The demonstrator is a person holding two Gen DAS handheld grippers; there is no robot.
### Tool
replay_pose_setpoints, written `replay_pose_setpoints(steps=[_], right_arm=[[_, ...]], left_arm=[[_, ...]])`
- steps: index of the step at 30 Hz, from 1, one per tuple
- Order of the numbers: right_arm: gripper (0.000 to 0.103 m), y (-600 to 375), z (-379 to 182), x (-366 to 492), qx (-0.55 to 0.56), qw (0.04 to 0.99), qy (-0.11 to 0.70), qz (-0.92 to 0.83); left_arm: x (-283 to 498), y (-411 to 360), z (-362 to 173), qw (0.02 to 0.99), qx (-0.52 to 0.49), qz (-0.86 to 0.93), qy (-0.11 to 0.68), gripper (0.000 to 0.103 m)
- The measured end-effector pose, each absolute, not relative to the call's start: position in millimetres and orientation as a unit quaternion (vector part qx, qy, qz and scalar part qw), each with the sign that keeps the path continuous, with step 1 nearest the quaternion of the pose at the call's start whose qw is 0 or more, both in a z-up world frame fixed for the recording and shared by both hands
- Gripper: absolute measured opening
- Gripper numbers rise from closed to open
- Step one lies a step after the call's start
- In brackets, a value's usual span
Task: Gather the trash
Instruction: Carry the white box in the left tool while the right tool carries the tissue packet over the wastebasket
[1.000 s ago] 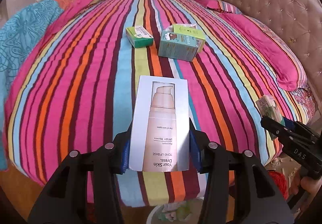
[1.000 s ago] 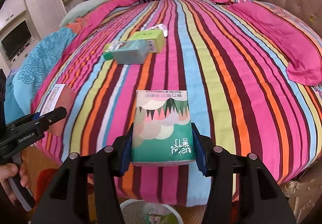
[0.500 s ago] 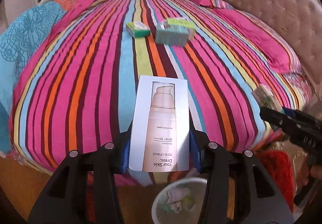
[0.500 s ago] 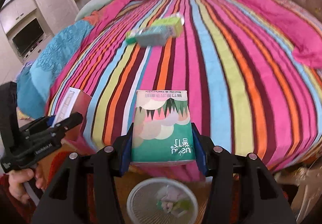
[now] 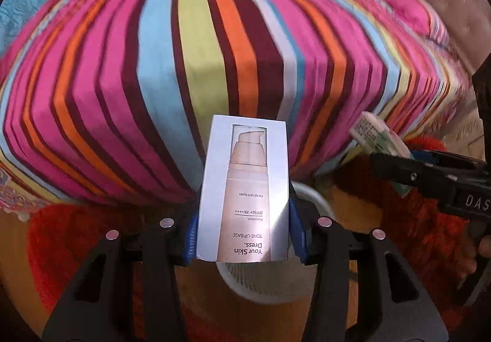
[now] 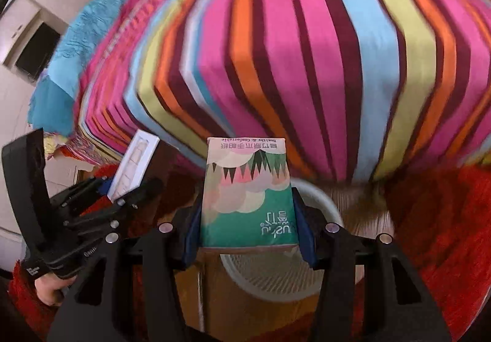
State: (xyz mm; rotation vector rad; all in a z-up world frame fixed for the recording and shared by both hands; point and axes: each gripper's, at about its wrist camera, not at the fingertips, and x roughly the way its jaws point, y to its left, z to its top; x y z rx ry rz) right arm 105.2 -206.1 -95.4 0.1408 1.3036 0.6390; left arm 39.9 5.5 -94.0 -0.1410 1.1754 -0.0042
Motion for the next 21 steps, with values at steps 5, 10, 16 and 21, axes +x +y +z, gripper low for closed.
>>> replay_pose_setpoints(steps=[5,10,16,21], right_arm=[[0.049,-206.2,-120.0,104.2,0.081,0.711,0.642,0.275],[0.049,-204.2,-135.2,99.7,0.081,0.687,0.672,0.265],[0.049,-204.8,-147.6,99.0,0.080,0.663,0.701,0.251],[0.049,-204.4,-162.1,98.8,0.074,0.639,0.728,0.237]], left_arm=[[36.0,5.9,-117.2,0.803,-0.086,-0.014,0.590,0.047],[35.9,3.5,-137.5,0.775,-0.097,-0.026,0.624,0.047],[37.2,-4.3,-155.4,0.748,-0.095,-0.035,0.656,0.047],[38.8,-9.6,-172.7,0.720,-0.097,-0.044,0.685,0.047]])
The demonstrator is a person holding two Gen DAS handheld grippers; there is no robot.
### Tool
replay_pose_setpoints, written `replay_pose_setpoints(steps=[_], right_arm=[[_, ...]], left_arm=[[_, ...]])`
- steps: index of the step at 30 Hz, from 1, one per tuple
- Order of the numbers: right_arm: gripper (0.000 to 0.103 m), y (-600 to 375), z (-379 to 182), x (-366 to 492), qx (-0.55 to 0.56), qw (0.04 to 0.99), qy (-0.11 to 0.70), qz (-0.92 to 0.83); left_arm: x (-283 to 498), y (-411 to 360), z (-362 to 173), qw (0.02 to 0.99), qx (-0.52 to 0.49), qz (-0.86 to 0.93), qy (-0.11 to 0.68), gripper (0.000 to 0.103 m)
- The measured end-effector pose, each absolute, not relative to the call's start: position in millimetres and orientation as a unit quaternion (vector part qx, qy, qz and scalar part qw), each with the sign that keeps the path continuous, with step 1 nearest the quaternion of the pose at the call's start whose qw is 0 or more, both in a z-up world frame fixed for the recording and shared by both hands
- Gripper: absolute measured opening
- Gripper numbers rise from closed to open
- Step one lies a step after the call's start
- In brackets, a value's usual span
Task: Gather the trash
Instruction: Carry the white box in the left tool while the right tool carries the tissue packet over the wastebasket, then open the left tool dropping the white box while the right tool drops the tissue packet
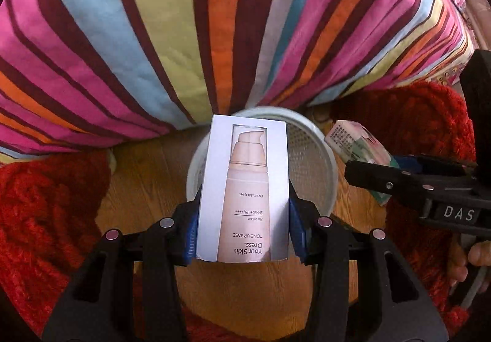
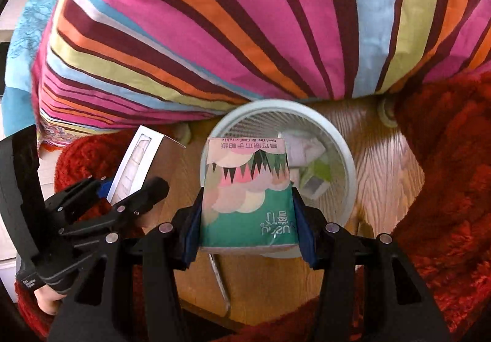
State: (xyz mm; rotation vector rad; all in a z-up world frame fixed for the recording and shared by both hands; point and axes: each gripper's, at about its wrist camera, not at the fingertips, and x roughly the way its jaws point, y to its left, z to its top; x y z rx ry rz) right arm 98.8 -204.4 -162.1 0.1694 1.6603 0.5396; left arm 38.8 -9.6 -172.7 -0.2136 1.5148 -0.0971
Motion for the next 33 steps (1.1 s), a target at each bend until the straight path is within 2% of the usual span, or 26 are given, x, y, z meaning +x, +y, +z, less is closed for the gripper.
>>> replay_pose_setpoints(steps=[18,19,20,22,23,33], right_arm=[[0.051,-198.2,-183.8,99.2,0.056,0.603,0.764,0.222],[0.054,-197.8,-184.7,99.1,0.055,0.601,0.766,0.221],[0.064,-197.6,-186.3,99.0,0.053,0.598,0.769,0.218],[0.080,-197.7,-188.6,99.1,0.055,0.596,0.772,0.216],[0.081,-197.7,-188.1,99.4,0.055,0.596,0.772,0.215],[0.081,-197.2,-190.3,99.7,0.052,0.593,0.774,0.214]], left_arm=[[44.0,-17.4,-199.8,0.669,-0.075,-0.050,0.738,0.048],[44.5,-17.3,-201.7,0.665,-0.076,-0.051,0.741,0.049],[44.6,-16.8,-203.9,0.661,-0.078,-0.051,0.744,0.051],[44.8,-15.2,-207.3,0.654,-0.078,-0.047,0.751,0.065],[45.2,-14.8,-207.2,0.654,-0.079,-0.047,0.751,0.070],[43.9,-14.5,-208.2,0.655,-0.079,-0.048,0.750,0.070]])
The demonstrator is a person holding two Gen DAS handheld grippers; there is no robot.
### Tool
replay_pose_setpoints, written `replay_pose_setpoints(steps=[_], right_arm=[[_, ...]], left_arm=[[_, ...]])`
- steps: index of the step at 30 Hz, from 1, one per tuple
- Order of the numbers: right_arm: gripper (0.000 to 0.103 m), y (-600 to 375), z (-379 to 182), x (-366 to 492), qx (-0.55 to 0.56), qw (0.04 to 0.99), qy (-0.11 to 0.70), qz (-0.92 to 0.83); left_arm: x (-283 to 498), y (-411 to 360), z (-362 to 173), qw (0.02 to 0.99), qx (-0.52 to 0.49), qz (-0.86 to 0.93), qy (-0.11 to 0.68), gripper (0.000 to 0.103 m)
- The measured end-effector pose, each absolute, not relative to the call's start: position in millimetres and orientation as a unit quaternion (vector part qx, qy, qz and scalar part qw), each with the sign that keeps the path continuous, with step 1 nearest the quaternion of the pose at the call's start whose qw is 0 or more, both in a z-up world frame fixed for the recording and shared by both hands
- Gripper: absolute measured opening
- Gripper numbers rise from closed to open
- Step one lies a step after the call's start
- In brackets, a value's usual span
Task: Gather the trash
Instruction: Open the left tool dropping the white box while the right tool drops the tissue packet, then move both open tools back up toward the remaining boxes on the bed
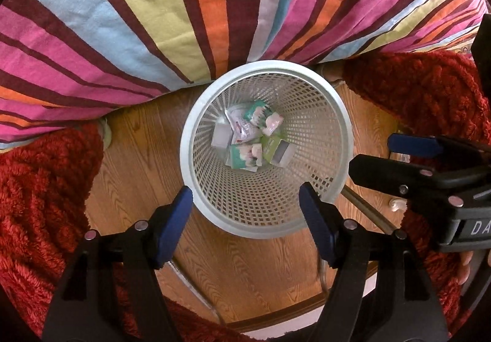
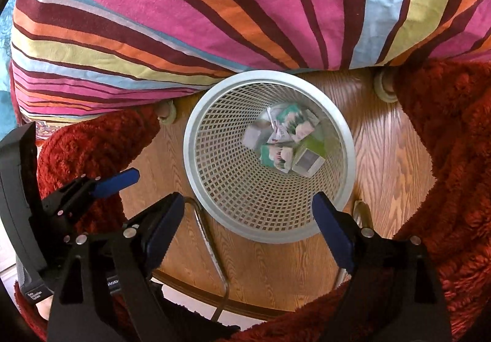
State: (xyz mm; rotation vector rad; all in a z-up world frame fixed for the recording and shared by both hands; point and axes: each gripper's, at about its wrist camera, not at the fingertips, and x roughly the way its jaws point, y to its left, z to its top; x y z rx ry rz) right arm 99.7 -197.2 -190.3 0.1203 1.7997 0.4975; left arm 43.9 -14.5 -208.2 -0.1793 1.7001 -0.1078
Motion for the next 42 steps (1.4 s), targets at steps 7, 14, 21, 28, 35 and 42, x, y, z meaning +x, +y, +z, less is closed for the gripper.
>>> replay_pose_setpoints(steps=[7,14,21,28,35,42], right_arm=[[0.088,-196.7,-190.8,99.7,0.055,0.592,0.774,0.218],[0.088,-196.5,-191.4,99.5,0.056,0.591,0.775,0.218],[0.090,-196.5,-191.6,99.9,0.057,0.590,0.774,0.221],[0.090,-194.0,-188.1,98.3,0.052,0.595,0.770,0.224],[0.090,-194.0,-167.9,98.6,0.042,0.631,0.738,0.237],[0.090,-208.1,-136.0,107.4,0.057,0.697,0.677,0.229]], left_arm=[[43.7,-13.4,-210.8,0.653,-0.081,-0.045,0.752,0.070],[43.2,-12.1,-212.6,0.651,-0.081,-0.042,0.754,0.070],[41.5,-11.5,-213.3,0.653,-0.077,-0.044,0.752,0.080],[41.9,-10.4,-211.0,0.657,-0.083,-0.038,0.748,0.080],[40.2,-6.2,-194.0,0.685,-0.080,-0.021,0.724,0.080],[37.1,0.0,-161.4,0.743,-0.082,-0.005,0.664,0.080]])
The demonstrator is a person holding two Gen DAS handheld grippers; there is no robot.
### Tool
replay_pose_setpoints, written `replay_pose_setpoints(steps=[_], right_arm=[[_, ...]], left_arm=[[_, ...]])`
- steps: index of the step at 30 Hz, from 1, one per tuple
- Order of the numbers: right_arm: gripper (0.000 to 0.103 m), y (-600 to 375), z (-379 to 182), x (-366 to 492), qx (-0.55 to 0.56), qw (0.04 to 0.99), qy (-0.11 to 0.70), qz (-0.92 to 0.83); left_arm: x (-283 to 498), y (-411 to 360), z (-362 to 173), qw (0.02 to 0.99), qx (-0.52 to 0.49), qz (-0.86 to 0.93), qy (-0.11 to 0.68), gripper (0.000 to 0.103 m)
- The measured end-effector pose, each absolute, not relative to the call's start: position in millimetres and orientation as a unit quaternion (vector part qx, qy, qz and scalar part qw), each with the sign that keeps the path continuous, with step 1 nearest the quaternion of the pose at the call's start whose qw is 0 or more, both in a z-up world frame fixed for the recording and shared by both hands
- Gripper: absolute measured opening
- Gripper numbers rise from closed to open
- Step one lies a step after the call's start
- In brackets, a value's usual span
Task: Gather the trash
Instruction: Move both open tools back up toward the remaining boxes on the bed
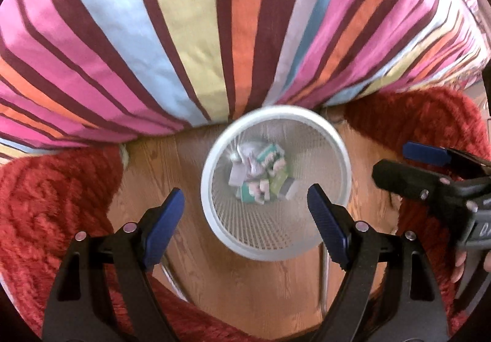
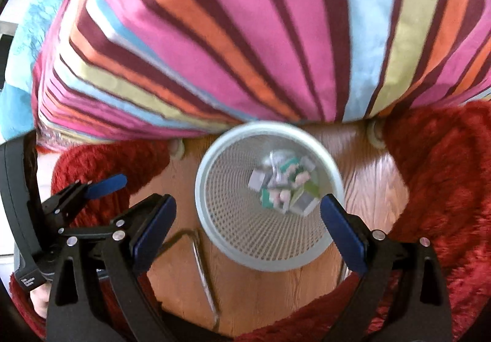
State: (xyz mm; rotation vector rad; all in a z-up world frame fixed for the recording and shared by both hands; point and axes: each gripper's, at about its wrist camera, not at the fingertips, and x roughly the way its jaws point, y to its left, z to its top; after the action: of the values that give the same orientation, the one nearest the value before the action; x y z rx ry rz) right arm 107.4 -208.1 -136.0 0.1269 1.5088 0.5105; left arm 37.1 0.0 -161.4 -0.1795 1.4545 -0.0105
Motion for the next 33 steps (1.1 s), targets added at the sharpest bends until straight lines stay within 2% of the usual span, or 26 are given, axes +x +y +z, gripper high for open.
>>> replay_pose_setpoints(steps=[5,7,16,19,20,21,33], right_arm=[[0.091,-210.7,-108.3,110.3,0.053,0.751,0.615,0.234],[0.095,-210.2,-99.0,112.3,0.047,0.771,0.589,0.238],[0.095,-222.7,-60.4,125.3,0.043,0.840,0.485,0.239],[0.095,-226.7,-54.7,135.0,0.042,0.850,0.469,0.238],[0.095,-228.0,-53.6,139.5,0.041,0.852,0.465,0.238],[0.095,-228.4,-52.8,144.4,0.039,0.854,0.463,0.236],[0.095,-214.7,-27.7,201.9,0.037,0.878,0.419,0.228]], left_arm=[[40.1,4.4,-141.2,0.775,-0.086,0.000,0.626,0.080],[40.8,9.1,-131.5,0.787,-0.094,0.002,0.610,0.080],[47.5,36.4,-87.5,0.830,-0.136,0.028,0.541,0.080],[57.4,45.0,-78.1,0.840,-0.136,0.040,0.524,0.082],[62.2,48.0,-74.4,0.844,-0.137,0.042,0.517,0.090],[65.0,49.3,-70.6,0.846,-0.138,0.043,0.513,0.090],[127.4,56.1,-36.7,0.876,-0.104,0.035,0.470,0.090]])
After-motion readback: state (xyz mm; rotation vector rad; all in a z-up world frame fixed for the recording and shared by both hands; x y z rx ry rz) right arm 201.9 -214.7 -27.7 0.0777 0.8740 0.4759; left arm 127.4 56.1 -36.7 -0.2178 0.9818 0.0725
